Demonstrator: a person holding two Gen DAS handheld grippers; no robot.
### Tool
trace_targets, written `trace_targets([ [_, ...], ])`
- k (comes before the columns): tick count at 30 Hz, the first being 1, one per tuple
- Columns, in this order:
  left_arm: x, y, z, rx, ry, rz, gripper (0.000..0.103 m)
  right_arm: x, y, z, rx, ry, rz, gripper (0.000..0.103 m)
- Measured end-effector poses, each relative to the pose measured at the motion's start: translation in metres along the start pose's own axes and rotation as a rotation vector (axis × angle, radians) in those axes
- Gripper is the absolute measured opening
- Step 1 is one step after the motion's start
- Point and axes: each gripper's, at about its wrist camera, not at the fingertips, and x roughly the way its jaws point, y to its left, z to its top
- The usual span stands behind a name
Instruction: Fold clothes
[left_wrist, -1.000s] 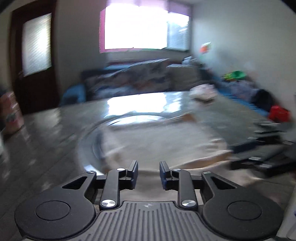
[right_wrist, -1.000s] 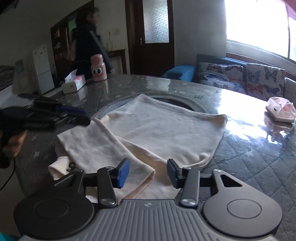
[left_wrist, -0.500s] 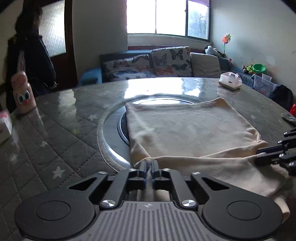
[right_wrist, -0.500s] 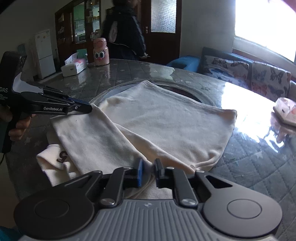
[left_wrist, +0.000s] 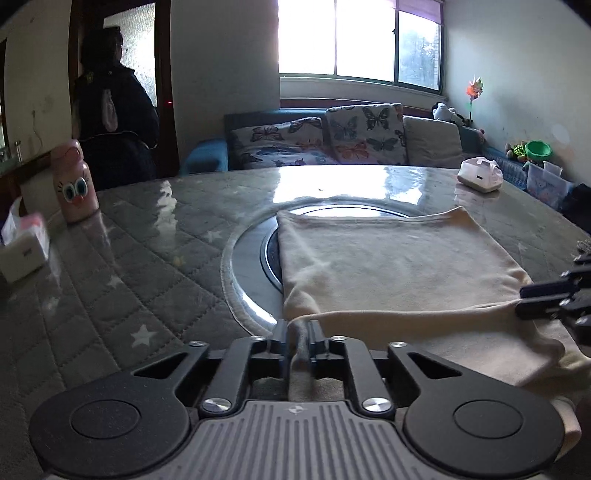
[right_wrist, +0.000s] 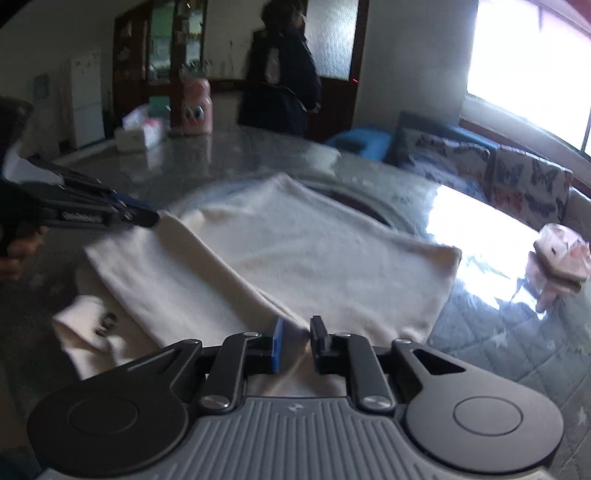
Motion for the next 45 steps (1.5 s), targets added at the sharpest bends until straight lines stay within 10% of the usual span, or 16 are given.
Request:
trace_targets([
  [14,-0.018,-0.042,-0.026,0.198,0.017,-0.091,0.023,-0.018,0.023,-0.020,-0.088,0.026,0.060,0.015],
  [45,-0.039,-0.042,-0.027,0.214,0.028,-0.130,0.046,-0.011,0.014,-0.017,-0.081,0.019,0.051,0.024],
])
